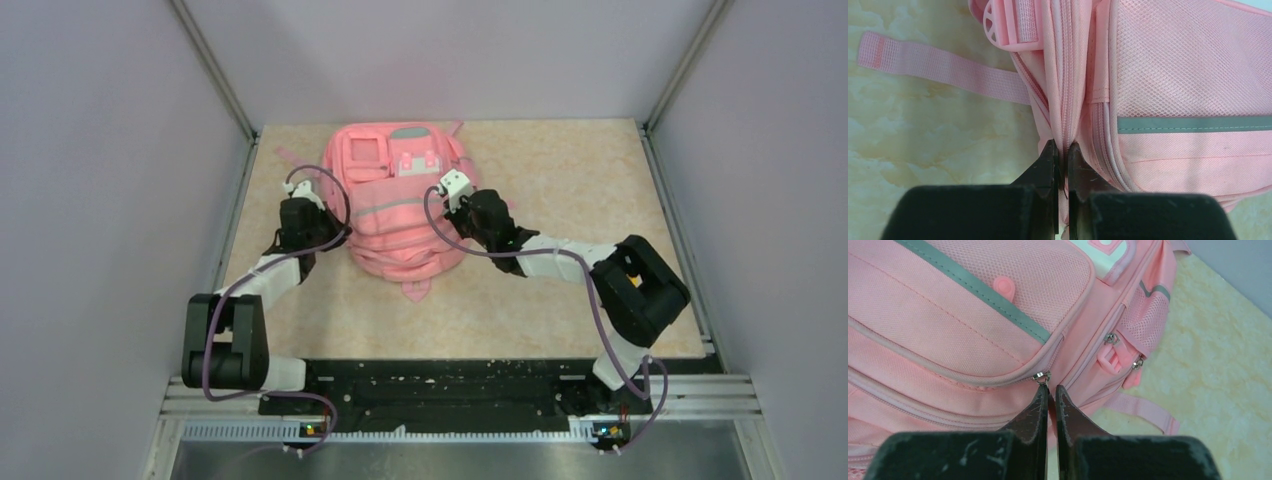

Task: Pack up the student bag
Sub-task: Zip the student bag at the center of the board.

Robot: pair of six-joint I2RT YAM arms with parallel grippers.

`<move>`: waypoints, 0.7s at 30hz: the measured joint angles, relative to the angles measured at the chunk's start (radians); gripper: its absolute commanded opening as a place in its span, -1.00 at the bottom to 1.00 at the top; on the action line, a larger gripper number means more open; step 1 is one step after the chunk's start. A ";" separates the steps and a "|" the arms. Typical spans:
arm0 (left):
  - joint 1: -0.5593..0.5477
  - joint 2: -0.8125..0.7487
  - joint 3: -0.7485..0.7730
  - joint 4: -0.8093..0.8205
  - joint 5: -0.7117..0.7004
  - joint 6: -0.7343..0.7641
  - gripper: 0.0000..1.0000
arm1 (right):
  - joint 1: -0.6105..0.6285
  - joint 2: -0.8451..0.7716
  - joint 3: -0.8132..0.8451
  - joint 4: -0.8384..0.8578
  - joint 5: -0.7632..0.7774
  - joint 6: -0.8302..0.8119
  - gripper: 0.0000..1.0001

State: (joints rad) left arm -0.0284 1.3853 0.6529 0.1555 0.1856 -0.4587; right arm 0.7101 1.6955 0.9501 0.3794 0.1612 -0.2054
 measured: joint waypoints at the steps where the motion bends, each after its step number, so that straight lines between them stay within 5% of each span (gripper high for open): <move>1: 0.001 0.000 0.004 -0.004 -0.002 0.002 -0.64 | -0.002 0.005 0.002 0.005 -0.006 -0.013 -1.00; 3: 0.001 0.001 0.023 -0.035 -0.008 0.013 -0.03 | -0.006 0.007 0.010 0.002 -0.028 -0.034 -1.00; 5: 0.007 -0.001 0.046 -0.073 -0.037 0.044 0.18 | -0.016 0.007 0.014 -0.003 -0.050 -0.049 -1.00; 11: -0.028 -0.117 0.037 -0.091 -0.195 0.137 0.25 | -0.058 0.004 0.014 -0.024 -0.086 -0.051 -1.00; 21: -0.460 -0.359 -0.156 0.110 -0.283 0.411 0.30 | -0.079 -0.027 0.013 -0.069 -0.106 -0.007 -1.00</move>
State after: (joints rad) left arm -0.4889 1.0267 0.4969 0.2653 -0.0978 -0.0475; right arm 0.6308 1.6684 0.9630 0.3107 0.0555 -0.2123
